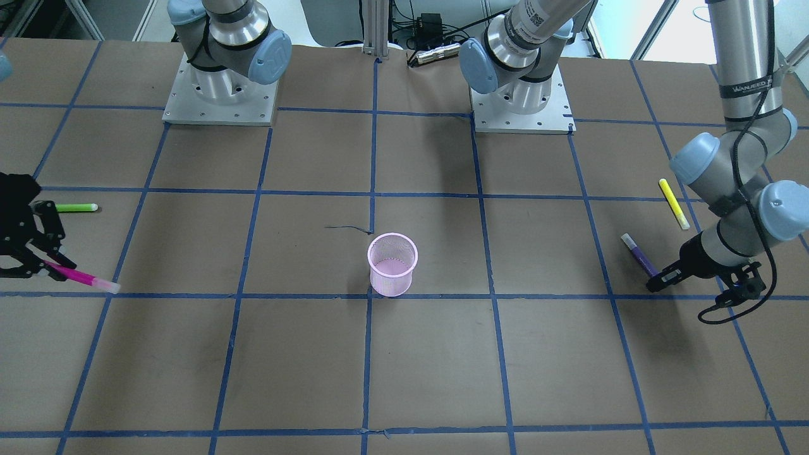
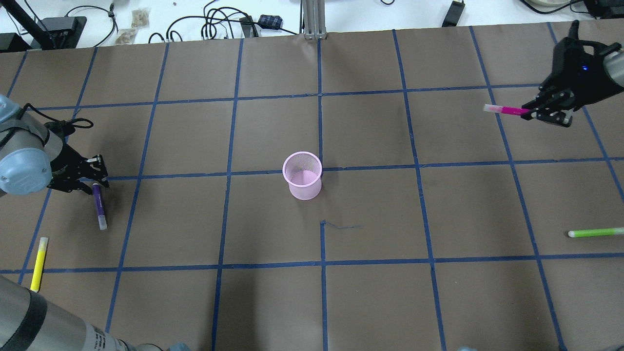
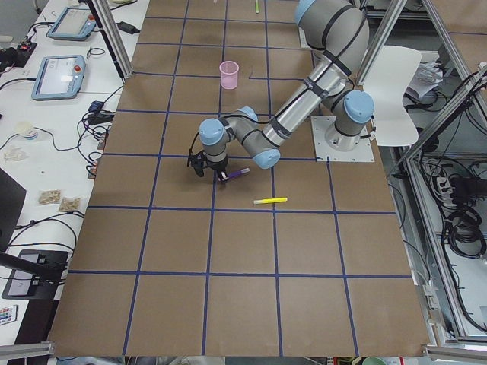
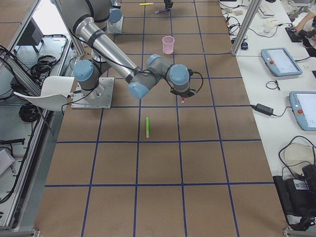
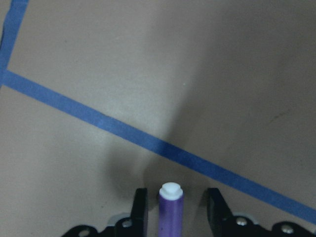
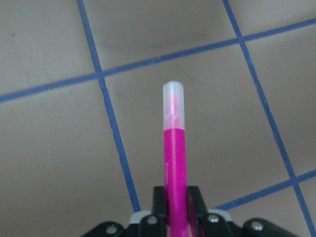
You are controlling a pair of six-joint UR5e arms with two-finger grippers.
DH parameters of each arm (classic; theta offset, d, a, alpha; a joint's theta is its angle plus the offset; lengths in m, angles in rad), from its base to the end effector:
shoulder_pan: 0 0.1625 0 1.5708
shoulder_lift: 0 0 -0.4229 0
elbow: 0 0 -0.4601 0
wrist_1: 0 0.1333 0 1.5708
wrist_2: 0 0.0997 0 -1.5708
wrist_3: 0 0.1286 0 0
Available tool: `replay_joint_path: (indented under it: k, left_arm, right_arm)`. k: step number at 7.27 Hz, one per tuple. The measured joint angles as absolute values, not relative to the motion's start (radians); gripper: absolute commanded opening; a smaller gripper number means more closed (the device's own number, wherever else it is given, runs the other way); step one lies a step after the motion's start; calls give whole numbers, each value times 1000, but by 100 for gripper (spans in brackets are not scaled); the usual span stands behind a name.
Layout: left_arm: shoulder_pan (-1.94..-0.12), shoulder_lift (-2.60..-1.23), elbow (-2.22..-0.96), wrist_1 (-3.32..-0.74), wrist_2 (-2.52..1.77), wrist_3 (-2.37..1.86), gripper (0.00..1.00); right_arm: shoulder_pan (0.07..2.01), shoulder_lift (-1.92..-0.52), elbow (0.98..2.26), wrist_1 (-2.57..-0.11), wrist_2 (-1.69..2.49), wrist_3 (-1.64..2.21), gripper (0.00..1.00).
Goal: Insert purple and pink pens into pink cup
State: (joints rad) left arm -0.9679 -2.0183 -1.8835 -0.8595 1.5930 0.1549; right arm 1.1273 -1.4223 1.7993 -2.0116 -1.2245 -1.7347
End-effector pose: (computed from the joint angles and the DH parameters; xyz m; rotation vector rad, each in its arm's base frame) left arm 0.2383 -0.5762 0.0934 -0.6962 3.0597 0.0842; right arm -0.0966 -0.6157 0.2970 -1.8152 2.3820 -0.5085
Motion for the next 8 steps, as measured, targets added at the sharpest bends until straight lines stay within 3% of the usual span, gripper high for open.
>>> replay_joint_path:
  k: [5,8]
  left_arm:
    - [-980,-1995,-1865,-866,1591,152,0]
    - [-1027,-1938,-1783,-870,1592,152,0]
  right_arm:
    - [1775,-1440,1790,-2178,-1634,-1223,2]
    - [1978,-1365,1744,-2208,-1796,-1015,3]
